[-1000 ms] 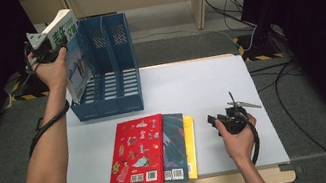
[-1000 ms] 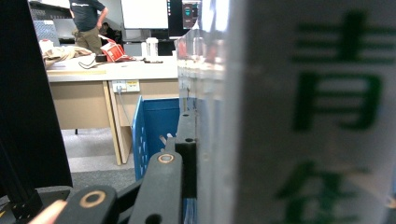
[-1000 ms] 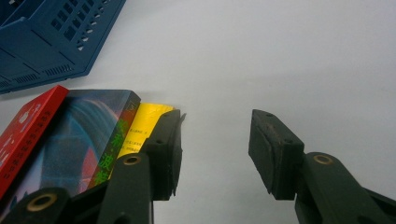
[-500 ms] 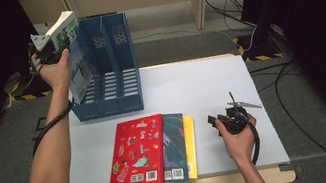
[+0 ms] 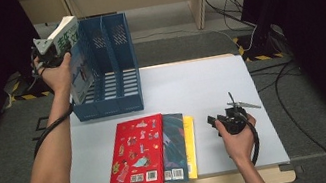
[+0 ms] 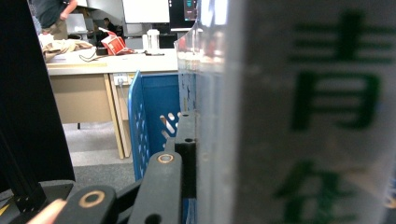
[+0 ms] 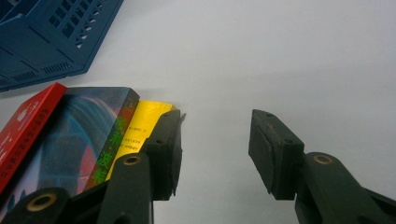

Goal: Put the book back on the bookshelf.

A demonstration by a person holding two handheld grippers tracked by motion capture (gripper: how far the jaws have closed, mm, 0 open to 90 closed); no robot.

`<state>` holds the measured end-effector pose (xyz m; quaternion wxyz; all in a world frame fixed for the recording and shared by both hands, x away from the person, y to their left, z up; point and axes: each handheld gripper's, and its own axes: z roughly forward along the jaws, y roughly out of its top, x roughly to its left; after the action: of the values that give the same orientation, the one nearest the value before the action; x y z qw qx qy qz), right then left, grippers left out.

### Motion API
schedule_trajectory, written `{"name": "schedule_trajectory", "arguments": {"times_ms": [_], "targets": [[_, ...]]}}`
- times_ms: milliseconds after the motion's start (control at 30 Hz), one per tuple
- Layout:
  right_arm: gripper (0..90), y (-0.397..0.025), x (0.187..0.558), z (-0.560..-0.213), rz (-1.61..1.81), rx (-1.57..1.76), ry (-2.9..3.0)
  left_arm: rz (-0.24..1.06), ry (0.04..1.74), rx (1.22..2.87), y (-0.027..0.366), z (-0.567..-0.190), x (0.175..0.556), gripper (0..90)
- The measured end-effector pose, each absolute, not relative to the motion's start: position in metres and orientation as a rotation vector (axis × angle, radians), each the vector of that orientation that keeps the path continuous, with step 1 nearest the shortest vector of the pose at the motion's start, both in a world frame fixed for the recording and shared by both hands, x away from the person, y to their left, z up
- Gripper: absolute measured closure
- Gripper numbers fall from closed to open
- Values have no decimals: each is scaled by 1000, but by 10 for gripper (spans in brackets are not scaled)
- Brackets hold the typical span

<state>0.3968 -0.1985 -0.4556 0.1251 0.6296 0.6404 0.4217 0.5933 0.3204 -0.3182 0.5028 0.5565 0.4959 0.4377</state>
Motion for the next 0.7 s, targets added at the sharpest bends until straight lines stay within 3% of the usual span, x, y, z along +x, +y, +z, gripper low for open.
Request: {"name": "schedule_trajectory", "arguments": {"times_ms": [700], "targets": [[547, -195, 397, -458, 1220, 1842, 1880, 1044, 1250, 1470, 322, -344, 581, 728]]}}
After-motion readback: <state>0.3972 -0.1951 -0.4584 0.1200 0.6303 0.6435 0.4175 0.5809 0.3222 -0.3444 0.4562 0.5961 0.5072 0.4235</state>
